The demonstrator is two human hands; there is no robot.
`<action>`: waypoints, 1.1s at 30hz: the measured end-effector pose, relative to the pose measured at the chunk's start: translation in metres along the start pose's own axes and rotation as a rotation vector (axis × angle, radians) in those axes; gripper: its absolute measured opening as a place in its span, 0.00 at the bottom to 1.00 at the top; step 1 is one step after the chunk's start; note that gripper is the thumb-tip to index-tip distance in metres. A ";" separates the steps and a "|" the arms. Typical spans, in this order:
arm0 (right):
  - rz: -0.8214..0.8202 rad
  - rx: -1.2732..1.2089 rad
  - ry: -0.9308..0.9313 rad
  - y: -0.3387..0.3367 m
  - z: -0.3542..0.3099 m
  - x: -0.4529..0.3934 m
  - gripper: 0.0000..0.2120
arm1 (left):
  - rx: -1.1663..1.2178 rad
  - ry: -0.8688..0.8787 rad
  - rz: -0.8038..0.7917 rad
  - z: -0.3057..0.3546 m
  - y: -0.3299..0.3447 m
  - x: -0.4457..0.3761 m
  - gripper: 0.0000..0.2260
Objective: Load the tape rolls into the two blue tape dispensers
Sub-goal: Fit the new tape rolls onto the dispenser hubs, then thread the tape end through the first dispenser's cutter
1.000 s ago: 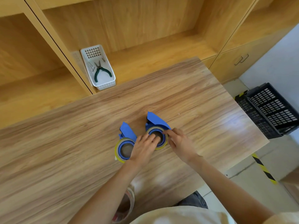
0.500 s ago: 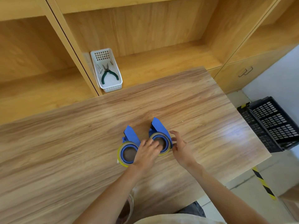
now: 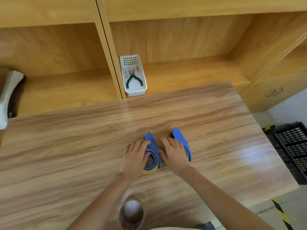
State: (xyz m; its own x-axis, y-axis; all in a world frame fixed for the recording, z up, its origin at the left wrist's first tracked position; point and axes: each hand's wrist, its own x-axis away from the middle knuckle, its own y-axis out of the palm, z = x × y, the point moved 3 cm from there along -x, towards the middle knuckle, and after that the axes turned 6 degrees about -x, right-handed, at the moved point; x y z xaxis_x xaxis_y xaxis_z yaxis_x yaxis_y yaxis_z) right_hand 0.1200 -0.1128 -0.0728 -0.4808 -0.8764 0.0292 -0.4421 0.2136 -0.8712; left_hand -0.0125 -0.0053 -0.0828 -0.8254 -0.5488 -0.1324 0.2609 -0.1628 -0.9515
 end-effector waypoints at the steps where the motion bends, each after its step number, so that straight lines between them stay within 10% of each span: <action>1: -0.051 0.060 -0.025 0.007 -0.010 -0.006 0.27 | -0.016 -0.077 -0.052 -0.013 -0.001 0.004 0.20; 8: -0.350 0.235 0.082 0.042 -0.025 -0.031 0.47 | 0.014 -0.284 -0.278 -0.037 0.010 0.017 0.15; 18: -0.364 0.129 0.205 0.037 -0.025 -0.038 0.47 | 0.083 -0.291 -0.249 -0.033 0.016 0.016 0.12; 25: -0.192 -0.267 0.199 0.005 -0.023 -0.052 0.40 | 0.771 -0.435 -0.103 -0.057 -0.025 -0.001 0.11; 33: -0.096 -0.833 0.060 -0.031 -0.039 -0.063 0.39 | 1.298 -0.255 -0.545 -0.045 -0.080 -0.011 0.28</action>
State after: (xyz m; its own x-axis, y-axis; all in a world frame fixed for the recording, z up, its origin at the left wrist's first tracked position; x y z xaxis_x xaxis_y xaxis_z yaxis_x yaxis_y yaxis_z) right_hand 0.1349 -0.0476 -0.0286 -0.4414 -0.8876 0.1316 -0.8864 0.4086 -0.2176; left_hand -0.0466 0.0507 -0.0174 -0.8951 -0.2821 0.3453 0.3261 -0.9423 0.0754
